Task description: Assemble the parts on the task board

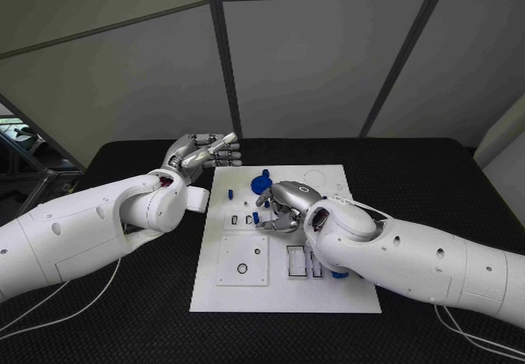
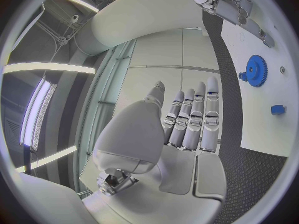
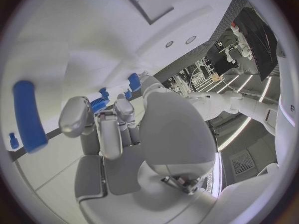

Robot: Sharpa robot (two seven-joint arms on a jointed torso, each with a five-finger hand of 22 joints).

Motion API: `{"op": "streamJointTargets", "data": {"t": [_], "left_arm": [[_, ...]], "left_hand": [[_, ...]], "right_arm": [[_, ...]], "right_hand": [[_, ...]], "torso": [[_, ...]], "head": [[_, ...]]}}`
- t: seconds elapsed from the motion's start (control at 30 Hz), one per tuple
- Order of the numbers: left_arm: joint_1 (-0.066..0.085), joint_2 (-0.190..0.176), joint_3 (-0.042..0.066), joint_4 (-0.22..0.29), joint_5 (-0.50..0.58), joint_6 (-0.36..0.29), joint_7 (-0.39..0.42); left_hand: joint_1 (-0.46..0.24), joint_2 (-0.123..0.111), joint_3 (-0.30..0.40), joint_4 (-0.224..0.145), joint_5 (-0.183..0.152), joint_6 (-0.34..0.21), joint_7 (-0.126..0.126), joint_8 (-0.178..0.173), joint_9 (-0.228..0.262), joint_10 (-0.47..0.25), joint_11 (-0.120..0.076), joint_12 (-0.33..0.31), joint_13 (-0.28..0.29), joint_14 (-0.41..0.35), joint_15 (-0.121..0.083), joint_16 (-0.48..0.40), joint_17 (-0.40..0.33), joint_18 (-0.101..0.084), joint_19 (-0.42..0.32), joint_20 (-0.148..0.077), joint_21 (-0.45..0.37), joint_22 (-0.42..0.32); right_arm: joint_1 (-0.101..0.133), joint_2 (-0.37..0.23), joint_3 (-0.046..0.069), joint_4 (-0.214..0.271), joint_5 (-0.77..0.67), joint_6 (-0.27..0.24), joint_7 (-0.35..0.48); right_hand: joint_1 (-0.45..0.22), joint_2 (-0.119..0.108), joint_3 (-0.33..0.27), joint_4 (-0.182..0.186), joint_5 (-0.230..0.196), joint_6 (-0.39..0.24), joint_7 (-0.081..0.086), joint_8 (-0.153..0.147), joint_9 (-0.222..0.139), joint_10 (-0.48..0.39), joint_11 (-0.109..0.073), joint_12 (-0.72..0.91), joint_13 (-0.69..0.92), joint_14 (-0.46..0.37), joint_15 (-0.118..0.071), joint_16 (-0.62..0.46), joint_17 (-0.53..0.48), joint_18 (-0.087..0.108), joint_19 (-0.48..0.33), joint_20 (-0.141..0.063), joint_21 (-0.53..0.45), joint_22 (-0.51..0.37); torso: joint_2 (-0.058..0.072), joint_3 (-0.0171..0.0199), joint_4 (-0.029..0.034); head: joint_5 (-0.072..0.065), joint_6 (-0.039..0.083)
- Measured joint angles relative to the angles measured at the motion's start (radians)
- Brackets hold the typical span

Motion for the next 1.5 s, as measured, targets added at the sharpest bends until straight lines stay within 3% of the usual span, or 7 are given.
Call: {"op": "streamJointTargets", "data": {"t": [0.47, 0.77, 1.03, 1.1, 1.2, 1.37, 1.5], "left_arm": [[0.000, -0.006, 0.000, -0.008, 0.000, 0.000, -0.001], [0.000, -0.015, 0.000, -0.032, -0.073, 0.009, -0.070], [0.006, -0.029, 0.000, -0.020, -0.298, 0.144, -0.340], [0.011, -0.027, 0.000, -0.013, -0.365, 0.189, -0.417], [0.015, -0.017, 0.000, -0.007, -0.475, 0.252, -0.529], [0.029, 0.021, -0.003, -0.013, -0.656, 0.348, -0.678], [0.048, 0.063, -0.020, -0.029, -0.763, 0.407, -0.757]], "left_hand": [[0.000, 0.000, 0.000, 0.000, 0.000, 0.000, 0.000, 0.000, 0.000, -0.004, 0.004, 0.000, 0.000, 0.000, 0.000, 0.000, 0.005, 0.000, 0.000, 0.000, 0.000, -0.001], [-0.084, -0.012, -0.047, 0.034, -0.005, 0.063, -0.045, 0.035, 0.010, 0.167, -0.058, 0.101, 0.057, 0.230, -0.082, 0.189, 0.116, 0.000, 0.190, -0.073, 0.141, 0.070], [-0.164, 0.020, -0.089, 0.137, -0.009, 0.066, -0.081, 0.113, 0.031, 0.166, -0.101, 0.367, 0.264, 0.231, -0.126, 0.739, 0.570, -0.001, 0.259, -0.121, 0.517, 0.407], [-0.161, 0.026, -0.109, 0.165, -0.009, 0.041, -0.083, 0.152, 0.045, 0.111, -0.101, 0.482, 0.351, 0.288, -0.131, 0.988, 0.812, -0.094, 0.288, -0.123, 0.672, 0.590], [-0.172, 0.037, -0.151, 0.183, -0.009, 0.001, -0.094, 0.243, 0.088, 0.026, -0.102, 0.682, 0.490, 0.359, -0.129, 1.222, 1.056, -0.093, 0.331, -0.126, 0.835, 0.797], [-0.197, 0.058, -0.194, 0.182, -0.023, -0.006, -0.118, 0.404, 0.179, 0.041, -0.138, 0.913, 0.652, 0.377, -0.159, 1.356, 1.119, -0.094, 0.404, -0.143, 0.982, 1.010], [-0.207, 0.053, -0.224, 0.185, -0.031, -0.024, -0.126, 0.458, 0.216, 0.051, -0.139, 0.969, 0.702, 0.377, -0.159, 1.364, 1.119, -0.095, 0.408, -0.147, 0.993, 1.031]], "right_arm": [[0.001, -0.094, 0.003, 0.118, 0.058, -0.107, 0.111], [0.024, -0.221, 0.051, 0.202, 0.253, -0.091, 0.216], [0.084, -0.328, 0.067, 0.206, 0.518, -0.064, 0.257], [0.092, -0.346, 0.071, 0.199, 0.563, -0.061, 0.263], [0.102, -0.368, 0.079, 0.179, 0.617, -0.058, 0.273], [0.109, -0.394, 0.083, 0.141, 0.668, -0.058, 0.283], [0.111, -0.394, 0.084, 0.119, 0.673, -0.055, 0.285]], "right_hand": [[0.045, 0.022, -0.088, 0.031, 0.050, -0.033, 0.003, 0.024, 0.003, -0.004, 0.004, 0.014, -0.003, -0.001, 0.006, 0.000, 0.000, 0.000, -0.003, 0.004, 0.000, 0.007], [0.095, 0.072, -0.076, 0.014, 0.095, 0.017, -0.010, 0.061, 0.008, -0.057, -0.006, -0.035, -0.070, -0.001, 0.006, -0.058, 0.000, 0.032, -0.057, 0.001, -0.066, -0.097], [0.106, 0.082, -0.080, 0.004, 0.113, 0.031, -0.014, 0.080, 0.010, -0.101, -0.014, -0.092, -0.142, 0.001, 0.000, -0.104, -0.033, 0.032, -0.080, -0.009, -0.119, -0.167], [0.105, 0.082, -0.084, 0.000, 0.113, 0.031, -0.014, 0.081, 0.008, -0.128, -0.015, -0.130, -0.187, -0.001, -0.002, -0.124, -0.057, 0.047, -0.096, -0.008, -0.141, -0.197], [0.105, 0.082, -0.084, 0.000, 0.113, 0.031, -0.014, 0.081, 0.006, -0.148, -0.016, -0.166, -0.230, -0.001, -0.002, -0.146, -0.083, 0.047, -0.101, -0.012, -0.165, -0.227], [0.105, 0.082, -0.084, 0.000, 0.113, 0.031, -0.014, 0.085, 0.006, -0.148, -0.016, -0.173, -0.245, -0.001, -0.002, -0.151, -0.090, 0.047, -0.101, -0.012, -0.170, -0.234], [0.105, 0.082, -0.087, -0.003, 0.113, 0.031, -0.014, 0.085, 0.003, -0.159, -0.015, -0.193, -0.266, -0.001, -0.002, -0.172, -0.112, 0.047, -0.116, -0.012, -0.194, -0.264]], "torso": [[-0.002, -0.0010, -0.0001], [-0.013, -0.0010, -0.0025], [-0.040, 0.0026, -0.0055], [-0.046, 0.0034, -0.0060], [-0.056, 0.0048, -0.0067], [-0.071, 0.0070, -0.0067], [-0.079, 0.0074, -0.0076]], "head": [[0.000, 0.013], [0.007, 0.022], [0.027, 0.015], [0.029, 0.011], [0.032, 0.004], [0.035, -0.008], [0.035, -0.014]]}}
